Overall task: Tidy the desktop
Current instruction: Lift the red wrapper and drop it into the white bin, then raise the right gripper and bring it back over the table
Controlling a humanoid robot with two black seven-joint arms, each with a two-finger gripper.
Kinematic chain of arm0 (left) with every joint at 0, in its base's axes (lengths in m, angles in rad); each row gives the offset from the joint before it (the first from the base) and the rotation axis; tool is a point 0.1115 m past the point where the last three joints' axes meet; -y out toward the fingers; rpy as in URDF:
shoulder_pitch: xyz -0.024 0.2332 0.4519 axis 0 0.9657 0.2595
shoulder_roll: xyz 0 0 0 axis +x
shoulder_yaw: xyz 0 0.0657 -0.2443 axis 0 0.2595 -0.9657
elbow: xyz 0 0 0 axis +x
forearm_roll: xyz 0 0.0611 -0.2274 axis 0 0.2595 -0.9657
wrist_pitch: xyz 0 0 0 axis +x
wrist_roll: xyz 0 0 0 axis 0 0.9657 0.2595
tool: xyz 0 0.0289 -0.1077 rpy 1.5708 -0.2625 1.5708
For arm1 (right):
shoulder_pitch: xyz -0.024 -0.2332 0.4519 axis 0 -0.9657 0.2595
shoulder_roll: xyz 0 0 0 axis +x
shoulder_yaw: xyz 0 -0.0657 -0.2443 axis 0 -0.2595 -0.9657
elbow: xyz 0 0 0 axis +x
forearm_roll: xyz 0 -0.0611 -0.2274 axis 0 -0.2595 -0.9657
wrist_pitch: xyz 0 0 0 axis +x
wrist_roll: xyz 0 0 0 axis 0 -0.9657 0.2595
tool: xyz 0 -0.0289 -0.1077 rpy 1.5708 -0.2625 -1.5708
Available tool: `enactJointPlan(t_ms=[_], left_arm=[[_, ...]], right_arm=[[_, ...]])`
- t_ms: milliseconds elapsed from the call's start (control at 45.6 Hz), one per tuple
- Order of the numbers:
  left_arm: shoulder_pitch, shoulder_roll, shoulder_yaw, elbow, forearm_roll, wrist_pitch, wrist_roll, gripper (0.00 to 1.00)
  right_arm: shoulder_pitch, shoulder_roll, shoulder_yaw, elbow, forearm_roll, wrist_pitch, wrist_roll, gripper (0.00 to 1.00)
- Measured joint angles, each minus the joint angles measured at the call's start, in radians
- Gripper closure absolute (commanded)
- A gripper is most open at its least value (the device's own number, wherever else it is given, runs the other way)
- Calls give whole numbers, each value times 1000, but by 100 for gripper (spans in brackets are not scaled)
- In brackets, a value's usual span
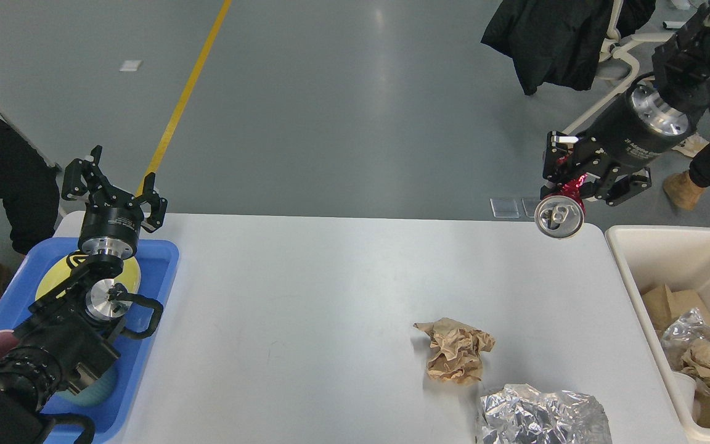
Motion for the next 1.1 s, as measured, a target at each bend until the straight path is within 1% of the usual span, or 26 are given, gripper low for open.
enactJointPlan(t_ms=[110, 285, 460, 570, 679, 723, 811, 833, 898, 920, 1008, 1095], left_arm=[[0, 0, 0, 0, 0, 0, 0, 4], [0, 0, 0, 0, 0, 0, 0, 4], [0, 0, 0, 0, 0, 0, 0, 4], [0, 0, 0, 0, 0, 0, 0, 4], [0, 0, 0, 0, 0, 0, 0, 4], [0, 0, 0, 0, 0, 0, 0, 4], [0, 0, 0, 0, 0, 0, 0, 4], [0, 0, 0, 0, 0, 0, 0, 4], [0, 0, 0, 0, 0, 0, 0, 4], [0, 0, 0, 0, 0, 0, 0, 4], [0, 0, 0, 0, 0, 0, 0, 4], [0, 0, 0, 0, 0, 0, 0, 4]], right_arm=[[38, 0, -33, 0, 0, 0, 0, 100], [48, -10, -78, -6, -22, 0, 1, 100], [22, -61, -218, -59, -129, 1, 1, 100], [-39, -127, -285, -140, -233, 1, 1, 100], [-135, -201, -299, -198, -313, 1, 2, 100], [-177, -218, -300, -208, -333, -17, 2, 100], [-277, -233, -301, -217, -358, -125, 2, 100], [-335, -236, -302, -219, -363, -197, 2, 100], [-417, -232, -302, -224, -366, -304, 3, 100], [-463, -225, -300, -230, -366, -363, 3, 100], [-589, -188, -294, -249, -367, -524, 5, 100], [-723, -127, -288, -277, -367, -648, 6, 100]])
